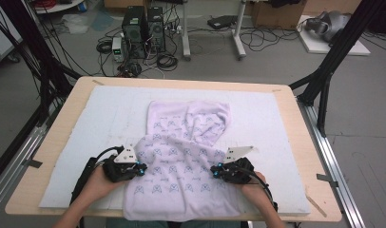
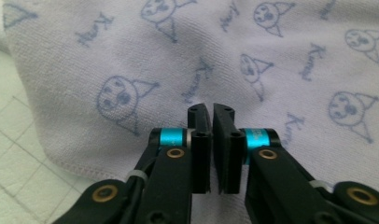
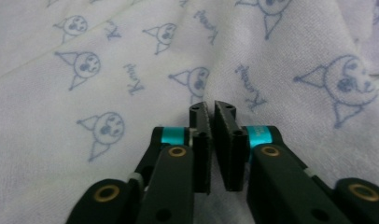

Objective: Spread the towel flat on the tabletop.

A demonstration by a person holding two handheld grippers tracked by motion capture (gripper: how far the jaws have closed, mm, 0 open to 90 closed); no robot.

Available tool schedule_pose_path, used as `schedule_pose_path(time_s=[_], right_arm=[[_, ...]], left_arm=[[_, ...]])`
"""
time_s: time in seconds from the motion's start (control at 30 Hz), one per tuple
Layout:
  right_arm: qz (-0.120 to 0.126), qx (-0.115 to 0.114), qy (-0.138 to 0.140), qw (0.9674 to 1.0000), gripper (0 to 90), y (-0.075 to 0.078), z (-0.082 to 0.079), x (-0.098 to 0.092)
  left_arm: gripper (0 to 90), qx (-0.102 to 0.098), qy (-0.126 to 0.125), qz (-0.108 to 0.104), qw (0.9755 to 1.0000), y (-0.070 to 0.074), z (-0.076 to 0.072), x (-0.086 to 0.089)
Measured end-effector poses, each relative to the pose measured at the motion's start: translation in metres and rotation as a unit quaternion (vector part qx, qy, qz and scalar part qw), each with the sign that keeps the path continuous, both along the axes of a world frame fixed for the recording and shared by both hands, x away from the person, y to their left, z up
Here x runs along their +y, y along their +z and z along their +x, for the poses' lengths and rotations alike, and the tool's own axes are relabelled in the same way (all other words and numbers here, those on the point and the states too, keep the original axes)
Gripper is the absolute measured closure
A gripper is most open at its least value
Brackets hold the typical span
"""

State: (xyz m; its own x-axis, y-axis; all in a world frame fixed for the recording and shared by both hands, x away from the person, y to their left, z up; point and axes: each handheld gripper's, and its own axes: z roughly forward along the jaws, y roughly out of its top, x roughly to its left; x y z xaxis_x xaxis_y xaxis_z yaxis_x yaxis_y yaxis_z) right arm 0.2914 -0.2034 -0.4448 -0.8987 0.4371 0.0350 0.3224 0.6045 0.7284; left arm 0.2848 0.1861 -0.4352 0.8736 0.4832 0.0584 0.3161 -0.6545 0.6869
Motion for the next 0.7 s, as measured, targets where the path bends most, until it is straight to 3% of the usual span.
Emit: schedule_pose_path(time_s=[0.1, 0.2, 0.43, 0.5, 0.57, 0.6, 0.67, 0.7], right_arm=[[0.0, 0.002, 0.022, 0.9998, 87.3, 0.004, -0.009, 0.001], [0.012, -0.003, 0.03, 0.9995, 87.3, 0.008, -0.021, -0.001], [0.035, -0.006, 0.052, 0.998, 87.4, 0.023, -0.05, -0.005], [0.037, -0.012, 0.067, 0.997, 87.3, 0.032, -0.059, -0.005], [0.068, -0.009, 0.098, 0.9928, 86.3, 0.047, -0.07, -0.004], [0.068, -0.009, 0.098, 0.9928, 86.3, 0.047, -0.07, -0.004], [0.082, -0.023, 0.101, 0.9913, 80.5, 0.059, -0.07, -0.004], [0.083, -0.039, 0.082, 0.9924, 75.3, 0.068, -0.063, -0.006]], left_arm=[[87.2, 0.001, -0.007, -0.005, 1.0, 0.003, -0.004, 0.002], [87.4, -0.003, -0.002, -0.04, 0.9992, 0.006, -0.014, 0.006], [87.4, -0.012, -0.011, -0.07, 0.9974, 0.018, -0.052, 0.018], [87.3, -0.015, -0.017, -0.081, 0.9965, 0.025, -0.061, 0.021], [84.9, -0.017, -0.024, -0.089, 0.9956, 0.033, -0.067, 0.024], [84.9, -0.019, -0.026, -0.097, 0.9948, 0.036, -0.068, 0.026], [71.0, -0.022, -0.018, -0.107, 0.9939, 0.043, -0.064, 0.028], [63.7, -0.025, -0.013, -0.109, 0.9936, 0.046, -0.061, 0.029]])
